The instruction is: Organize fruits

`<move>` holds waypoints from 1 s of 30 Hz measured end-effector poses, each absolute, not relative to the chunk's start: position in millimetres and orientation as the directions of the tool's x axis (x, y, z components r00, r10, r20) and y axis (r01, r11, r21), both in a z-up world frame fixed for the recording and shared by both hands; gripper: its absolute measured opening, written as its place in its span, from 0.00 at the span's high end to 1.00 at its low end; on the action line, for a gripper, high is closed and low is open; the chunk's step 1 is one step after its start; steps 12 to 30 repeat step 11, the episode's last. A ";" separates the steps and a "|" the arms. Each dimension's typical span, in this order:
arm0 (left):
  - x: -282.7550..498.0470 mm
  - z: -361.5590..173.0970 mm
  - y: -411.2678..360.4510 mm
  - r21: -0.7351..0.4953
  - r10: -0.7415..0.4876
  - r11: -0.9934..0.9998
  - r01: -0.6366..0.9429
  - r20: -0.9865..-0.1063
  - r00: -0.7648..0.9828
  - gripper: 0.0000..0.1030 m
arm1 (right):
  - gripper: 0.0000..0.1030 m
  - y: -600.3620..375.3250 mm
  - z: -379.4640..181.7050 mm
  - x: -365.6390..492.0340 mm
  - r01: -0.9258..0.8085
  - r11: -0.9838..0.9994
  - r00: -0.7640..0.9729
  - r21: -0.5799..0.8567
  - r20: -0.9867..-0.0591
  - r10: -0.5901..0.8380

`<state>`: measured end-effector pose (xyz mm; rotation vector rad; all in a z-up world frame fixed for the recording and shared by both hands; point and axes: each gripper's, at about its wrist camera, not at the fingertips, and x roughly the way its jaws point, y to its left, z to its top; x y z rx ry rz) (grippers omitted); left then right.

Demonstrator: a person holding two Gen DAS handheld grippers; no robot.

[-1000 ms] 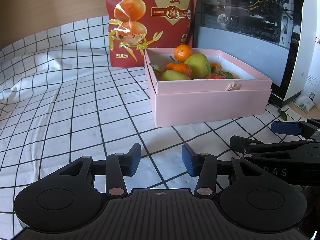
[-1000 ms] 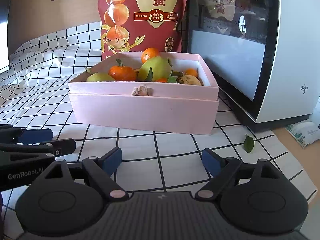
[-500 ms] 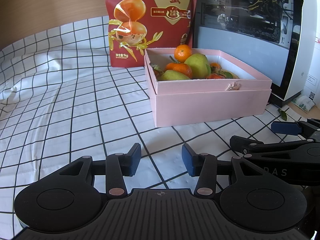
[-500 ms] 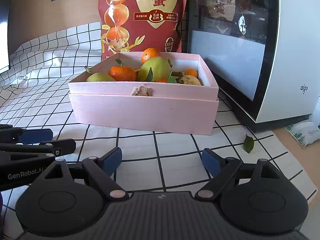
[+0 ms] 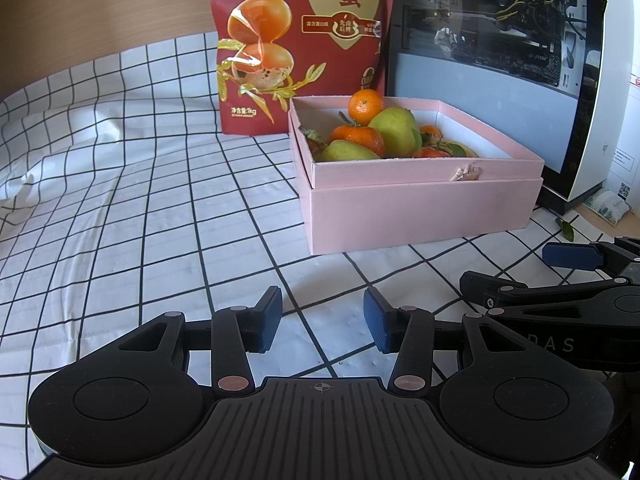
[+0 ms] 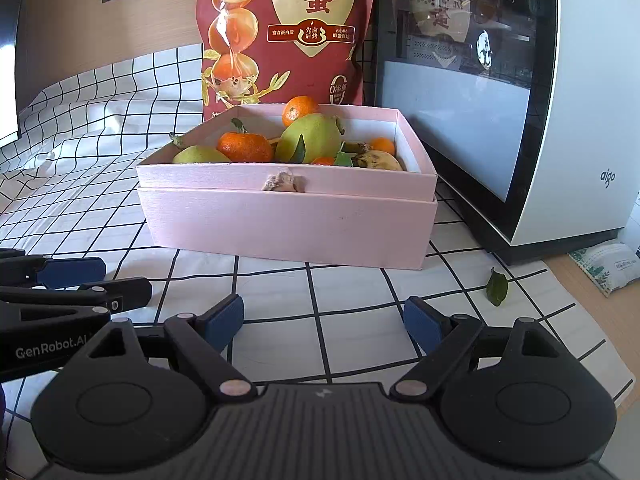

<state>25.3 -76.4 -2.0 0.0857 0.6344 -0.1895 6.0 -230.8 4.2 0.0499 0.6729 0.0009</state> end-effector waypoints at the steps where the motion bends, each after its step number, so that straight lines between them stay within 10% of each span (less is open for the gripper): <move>1: 25.2 -2.0 -76.4 0.022 -0.149 0.979 0.202 -0.596 0.789 0.51 | 0.16 -230.8 3.9 6.1 0.015 0.999 0.782 0.047 -0.623 0.017; 30: 25.3 -1.8 -76.4 0.023 -0.148 0.979 0.201 -0.596 0.789 0.51 | 0.15 -231.3 4.0 6.9 0.016 0.999 0.780 0.051 -0.625 0.019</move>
